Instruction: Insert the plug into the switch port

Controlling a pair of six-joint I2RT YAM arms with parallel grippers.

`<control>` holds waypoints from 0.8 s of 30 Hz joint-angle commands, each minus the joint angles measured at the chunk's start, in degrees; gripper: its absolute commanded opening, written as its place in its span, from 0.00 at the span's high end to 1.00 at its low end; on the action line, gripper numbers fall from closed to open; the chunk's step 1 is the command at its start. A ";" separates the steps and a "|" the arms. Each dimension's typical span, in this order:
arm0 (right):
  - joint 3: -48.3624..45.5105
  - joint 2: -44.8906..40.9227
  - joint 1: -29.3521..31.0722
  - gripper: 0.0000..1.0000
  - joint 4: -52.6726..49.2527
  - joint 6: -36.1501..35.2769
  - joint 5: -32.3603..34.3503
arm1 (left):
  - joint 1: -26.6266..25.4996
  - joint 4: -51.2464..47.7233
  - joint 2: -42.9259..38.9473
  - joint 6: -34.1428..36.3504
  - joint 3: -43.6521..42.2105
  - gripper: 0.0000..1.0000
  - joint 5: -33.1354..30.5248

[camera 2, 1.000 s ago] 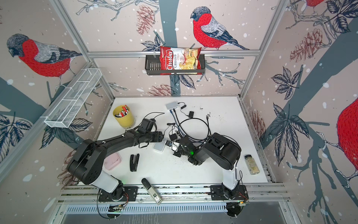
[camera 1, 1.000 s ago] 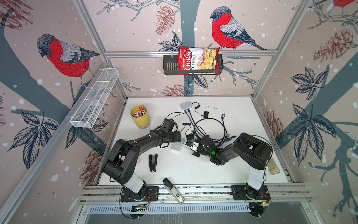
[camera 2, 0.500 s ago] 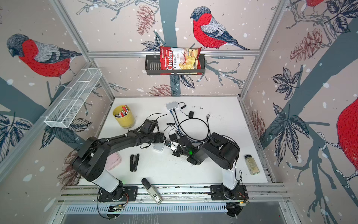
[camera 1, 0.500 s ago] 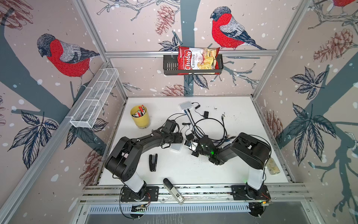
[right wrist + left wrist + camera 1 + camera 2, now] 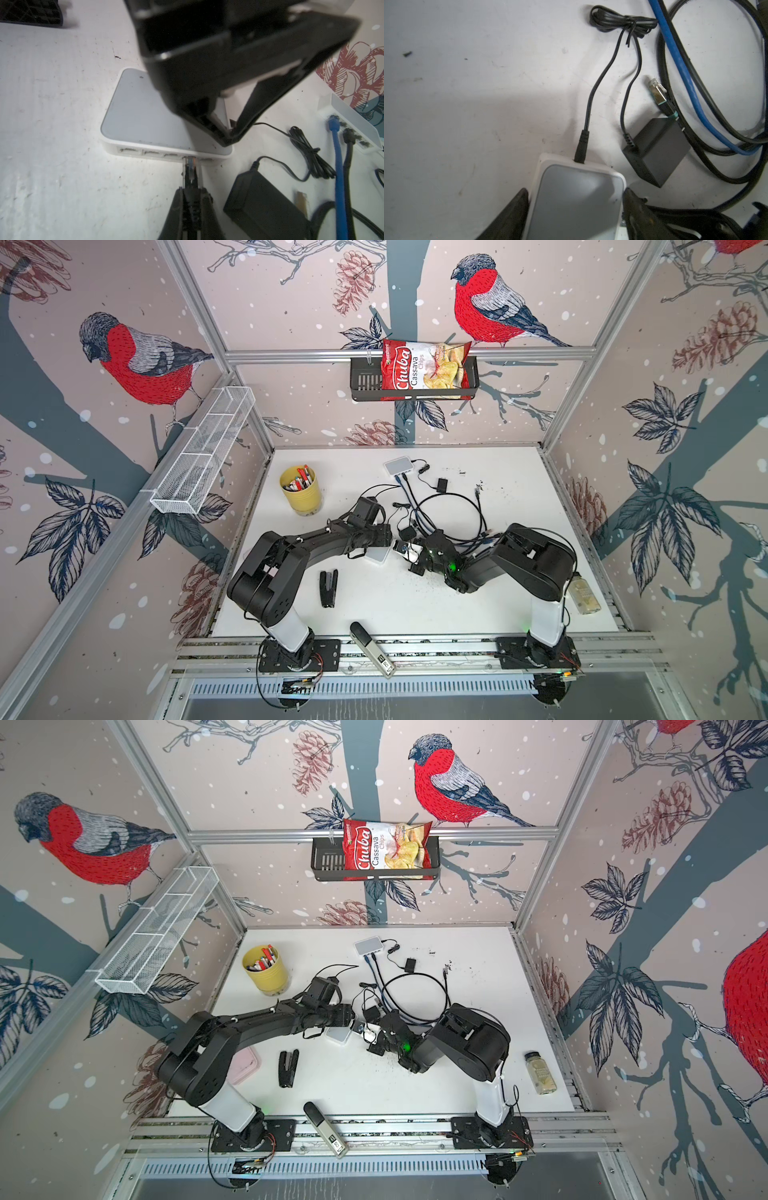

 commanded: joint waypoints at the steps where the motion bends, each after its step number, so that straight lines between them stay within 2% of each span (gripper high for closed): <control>1: 0.03 -0.71 0.38 0.95 5.36 2.25 0.28 | -0.78 1.61 0.07 -1.31 -0.52 0.30 4.42; 11: -0.11 -1.37 1.21 0.96 6.11 2.67 -1.56 | -1.01 2.31 0.50 -1.75 -0.77 0.31 4.54; 24: 1.77 2.76 2.07 0.96 10.25 3.80 -1.05 | -2.11 4.01 1.21 -2.47 -1.11 0.32 5.82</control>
